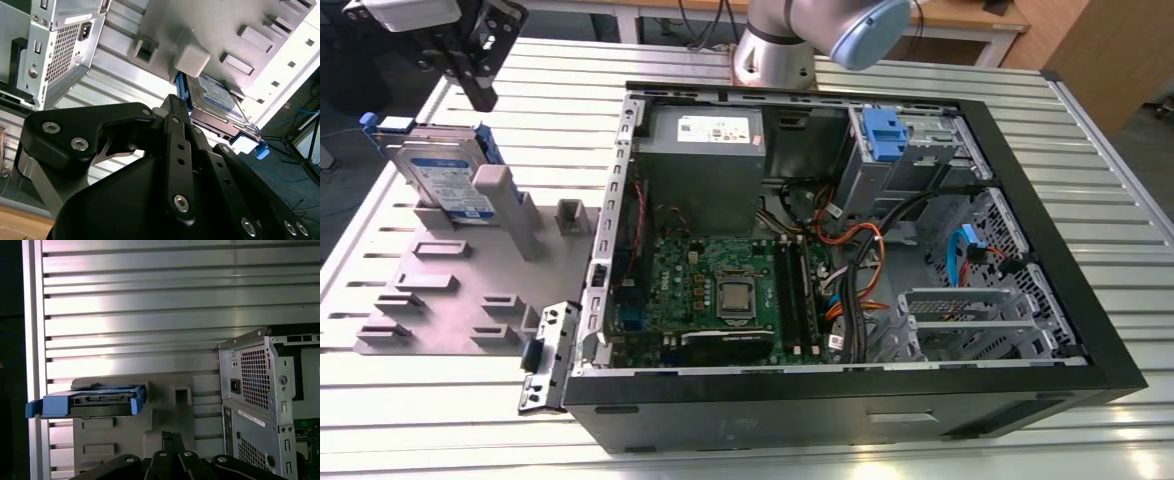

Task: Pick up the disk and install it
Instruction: 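Reach for the disk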

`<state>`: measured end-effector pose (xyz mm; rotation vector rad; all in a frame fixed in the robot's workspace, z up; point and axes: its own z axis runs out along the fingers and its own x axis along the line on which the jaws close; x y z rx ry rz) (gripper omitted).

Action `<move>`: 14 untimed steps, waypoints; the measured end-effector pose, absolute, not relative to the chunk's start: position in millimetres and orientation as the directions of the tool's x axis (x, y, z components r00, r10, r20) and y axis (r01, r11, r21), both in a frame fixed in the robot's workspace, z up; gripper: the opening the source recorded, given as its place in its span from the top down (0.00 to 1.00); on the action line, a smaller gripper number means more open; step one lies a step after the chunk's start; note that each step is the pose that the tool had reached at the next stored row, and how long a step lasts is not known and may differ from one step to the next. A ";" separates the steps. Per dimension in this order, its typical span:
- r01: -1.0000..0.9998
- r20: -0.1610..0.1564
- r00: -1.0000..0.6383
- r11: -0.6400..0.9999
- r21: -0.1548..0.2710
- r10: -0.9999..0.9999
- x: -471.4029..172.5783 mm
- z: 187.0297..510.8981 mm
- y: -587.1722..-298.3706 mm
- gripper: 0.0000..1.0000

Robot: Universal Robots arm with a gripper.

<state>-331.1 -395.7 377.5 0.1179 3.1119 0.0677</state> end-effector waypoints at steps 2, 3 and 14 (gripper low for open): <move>0.075 -0.025 -0.997 0.996 0.044 0.076 -335.5 376.1 -395.5 0.89; 0.075 -0.025 -0.997 0.996 0.044 0.076 -337.5 375.4 -395.4 0.89; 0.075 -0.025 -0.997 0.996 0.044 0.076 -357.1 367.2 -394.0 0.89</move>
